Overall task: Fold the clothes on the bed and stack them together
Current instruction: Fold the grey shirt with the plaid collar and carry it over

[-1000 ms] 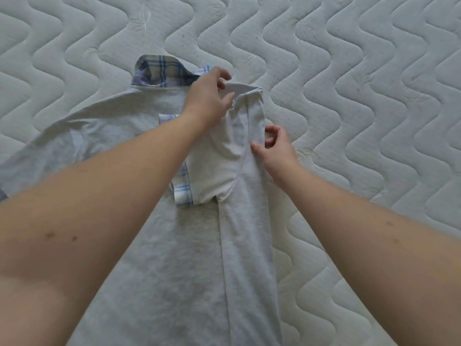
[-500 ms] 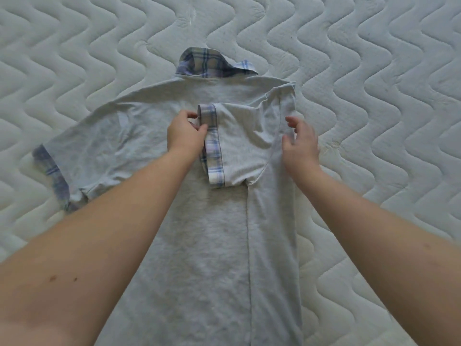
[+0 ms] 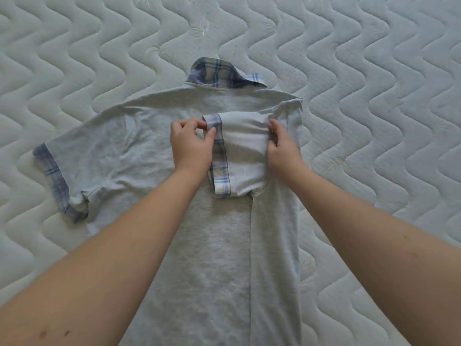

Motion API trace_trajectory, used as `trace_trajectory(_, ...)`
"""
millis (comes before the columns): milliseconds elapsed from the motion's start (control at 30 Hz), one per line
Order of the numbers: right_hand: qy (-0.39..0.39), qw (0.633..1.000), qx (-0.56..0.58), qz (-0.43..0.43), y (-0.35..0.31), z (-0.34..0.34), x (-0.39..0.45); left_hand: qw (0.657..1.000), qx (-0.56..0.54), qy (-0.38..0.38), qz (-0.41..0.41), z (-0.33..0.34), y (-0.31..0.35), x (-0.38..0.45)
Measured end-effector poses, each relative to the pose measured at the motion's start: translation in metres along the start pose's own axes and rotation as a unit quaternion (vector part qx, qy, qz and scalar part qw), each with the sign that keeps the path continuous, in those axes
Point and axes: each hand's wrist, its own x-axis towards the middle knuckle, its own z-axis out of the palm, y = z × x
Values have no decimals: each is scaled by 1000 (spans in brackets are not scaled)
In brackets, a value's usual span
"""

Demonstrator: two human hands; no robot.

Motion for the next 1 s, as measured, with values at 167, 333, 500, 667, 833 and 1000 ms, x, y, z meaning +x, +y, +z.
trace_trajectory(167, 13, 1000, -26, -9, -2, 1, 9, 995, -64, -9, -74, 3, -16, -27)
trace_trajectory(333, 6, 1000, 10, -12, 3, 0, 17, 984, -53, -128, -109, 12, -23, -31)
trace_trajectory(500, -25, 999, 15, -14, 6, -2, 18, 996, -46, -73, -28, 5, -22, -32)
trace_trajectory(667, -44, 999, -1, 2, 6, -8, 20, 984, -55, -150, -80, 0, -15, -31)
trace_trajectory(833, -54, 999, -6, -6, 8, -11, 19, 959, 69, -224, -156, 1, -32, -39)
trace_trajectory(1000, -63, 996, -43, -37, 7, -9, 16, 953, 88, -211, -201, 1, -39, -56)
